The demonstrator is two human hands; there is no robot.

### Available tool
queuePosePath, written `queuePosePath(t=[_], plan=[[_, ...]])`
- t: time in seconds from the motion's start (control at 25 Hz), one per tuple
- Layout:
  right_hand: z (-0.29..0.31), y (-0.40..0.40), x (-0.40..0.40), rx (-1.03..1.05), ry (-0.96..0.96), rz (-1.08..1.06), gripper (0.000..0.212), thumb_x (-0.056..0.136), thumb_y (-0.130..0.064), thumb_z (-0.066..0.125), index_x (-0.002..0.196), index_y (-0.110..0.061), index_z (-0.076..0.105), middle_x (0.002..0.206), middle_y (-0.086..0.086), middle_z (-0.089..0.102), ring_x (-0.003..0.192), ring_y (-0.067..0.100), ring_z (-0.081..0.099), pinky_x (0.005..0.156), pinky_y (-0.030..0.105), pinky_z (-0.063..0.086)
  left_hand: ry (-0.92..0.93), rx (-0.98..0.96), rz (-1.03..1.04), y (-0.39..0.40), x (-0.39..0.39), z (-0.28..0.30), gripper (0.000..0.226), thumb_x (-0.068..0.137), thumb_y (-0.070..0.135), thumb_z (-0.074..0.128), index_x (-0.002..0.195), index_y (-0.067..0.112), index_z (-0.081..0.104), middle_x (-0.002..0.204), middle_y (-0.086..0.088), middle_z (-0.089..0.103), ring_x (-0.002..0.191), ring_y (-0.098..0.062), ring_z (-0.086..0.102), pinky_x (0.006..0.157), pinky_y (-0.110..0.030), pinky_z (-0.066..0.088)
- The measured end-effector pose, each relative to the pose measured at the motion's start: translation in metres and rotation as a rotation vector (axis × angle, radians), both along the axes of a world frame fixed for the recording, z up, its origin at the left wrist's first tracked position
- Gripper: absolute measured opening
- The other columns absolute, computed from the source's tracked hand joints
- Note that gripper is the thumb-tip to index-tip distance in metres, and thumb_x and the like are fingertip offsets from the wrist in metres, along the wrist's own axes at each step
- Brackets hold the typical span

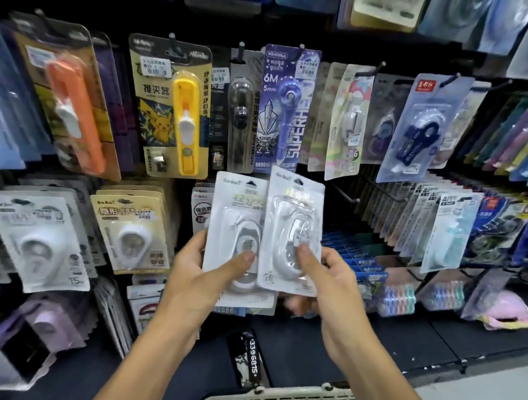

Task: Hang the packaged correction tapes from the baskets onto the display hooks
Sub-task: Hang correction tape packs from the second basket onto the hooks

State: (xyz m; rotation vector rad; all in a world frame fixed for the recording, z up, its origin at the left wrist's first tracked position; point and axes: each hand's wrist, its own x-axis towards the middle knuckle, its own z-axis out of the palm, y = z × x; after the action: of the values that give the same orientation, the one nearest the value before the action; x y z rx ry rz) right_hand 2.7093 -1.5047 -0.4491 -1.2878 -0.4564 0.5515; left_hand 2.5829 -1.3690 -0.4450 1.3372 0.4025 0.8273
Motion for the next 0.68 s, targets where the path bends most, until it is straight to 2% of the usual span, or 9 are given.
queuePosePath(t=[0.08, 0.2, 0.32, 0.36, 0.4, 0.48, 0.52, 0.6, 0.68], plan=[[-0.001, -0.012, 0.012, -0.087, -0.032, -0.051, 0.024, 0.09, -0.037, 0.072, 0.103, -0.017, 0.067, 0.07, 0.0, 0.07, 0.04, 0.014, 0.044, 0.036, 0.022, 0.029, -0.014, -0.024, 0.084, 0.001, -0.003, 0.001, 0.045, 0.058, 0.04, 0.087, 0.1, 0.043, 0.072, 0.099, 0.009, 0.08, 0.088, -0.011, 0.077, 0.067, -0.023, 0.059], [-0.004, -0.021, 0.015, -0.109, -0.036, -0.092, 0.008, 0.093, -0.029, 0.072, 0.1, -0.024, 0.072, 0.081, -0.002, 0.077, 0.047, 0.01, 0.059, 0.036, 0.014, 0.033, -0.078, -0.041, 0.166, 0.006, -0.008, 0.006, 0.049, 0.056, 0.039, 0.085, 0.104, 0.034, 0.072, 0.098, 0.008, 0.08, 0.085, -0.011, 0.077, 0.061, -0.017, 0.057], [-0.002, -0.013, 0.016, -0.105, 0.0, -0.079, 0.024, 0.098, -0.014, 0.065, 0.119, -0.027, 0.066, 0.091, -0.007, 0.074, 0.05, 0.009, 0.057, 0.039, 0.023, 0.041, -0.109, 0.004, 0.139, 0.004, -0.007, 0.009, 0.047, 0.062, 0.031, 0.086, 0.106, 0.032, 0.071, 0.1, 0.007, 0.08, 0.086, -0.01, 0.077, 0.062, -0.014, 0.056], [-0.001, -0.008, 0.016, -0.089, 0.042, -0.077, 0.036, 0.099, -0.008, 0.063, 0.127, -0.029, 0.058, 0.107, -0.006, 0.07, 0.064, 0.012, 0.066, 0.048, 0.029, 0.053, -0.106, 0.017, 0.122, 0.003, -0.006, 0.009, 0.047, 0.062, 0.028, 0.089, 0.105, 0.034, 0.072, 0.1, 0.007, 0.08, 0.086, -0.01, 0.077, 0.063, -0.014, 0.056], [-0.002, -0.004, 0.016, -0.077, 0.065, -0.078, 0.046, 0.098, -0.005, 0.062, 0.134, -0.032, 0.05, 0.123, -0.007, 0.063, 0.086, 0.016, 0.071, 0.066, 0.036, 0.061, -0.099, 0.023, 0.111, 0.001, -0.004, 0.009, 0.046, 0.061, 0.025, 0.092, 0.102, 0.036, 0.073, 0.1, 0.008, 0.08, 0.086, -0.009, 0.077, 0.063, -0.014, 0.056], [-0.006, 0.0, 0.009, -0.101, -0.066, -0.089, 0.052, 0.095, -0.016, 0.068, 0.139, -0.035, 0.047, 0.131, -0.016, 0.057, 0.114, 0.016, 0.065, 0.095, 0.041, 0.056, -0.093, 0.017, 0.106, -0.001, -0.001, 0.007, 0.042, 0.061, 0.023, 0.09, 0.095, 0.043, 0.074, 0.099, 0.008, 0.08, 0.086, -0.01, 0.077, 0.063, -0.016, 0.057], [-0.008, 0.002, 0.002, -0.079, -0.14, -0.043, 0.054, 0.091, -0.026, 0.074, 0.137, -0.035, 0.049, 0.124, -0.017, 0.064, 0.112, 0.014, 0.066, 0.095, 0.039, 0.056, -0.09, 0.015, 0.108, -0.002, 0.001, 0.006, 0.042, 0.06, 0.024, 0.09, 0.093, 0.044, 0.074, 0.099, 0.007, 0.08, 0.087, -0.011, 0.077, 0.063, -0.018, 0.057], [-0.011, 0.006, -0.013, -0.006, -0.233, 0.125, 0.062, 0.076, -0.042, 0.083, 0.131, -0.037, 0.054, 0.101, -0.005, 0.076, 0.094, 0.013, 0.072, 0.079, 0.031, 0.059, -0.089, 0.009, 0.086, -0.005, 0.004, 0.003, 0.047, 0.053, 0.029, 0.093, 0.093, 0.043, 0.073, 0.1, 0.004, 0.08, 0.088, -0.015, 0.078, 0.064, -0.022, 0.059], [-0.011, 0.011, -0.019, -0.003, -0.289, 0.143, 0.054, 0.069, -0.045, 0.086, 0.117, -0.041, 0.061, 0.091, 0.004, 0.077, 0.081, 0.014, 0.071, 0.07, 0.024, 0.057, -0.077, -0.005, 0.052, -0.008, 0.004, 0.002, 0.046, 0.056, 0.034, 0.096, 0.096, 0.041, 0.073, 0.102, 0.002, 0.08, 0.089, -0.016, 0.078, 0.064, -0.024, 0.06]])
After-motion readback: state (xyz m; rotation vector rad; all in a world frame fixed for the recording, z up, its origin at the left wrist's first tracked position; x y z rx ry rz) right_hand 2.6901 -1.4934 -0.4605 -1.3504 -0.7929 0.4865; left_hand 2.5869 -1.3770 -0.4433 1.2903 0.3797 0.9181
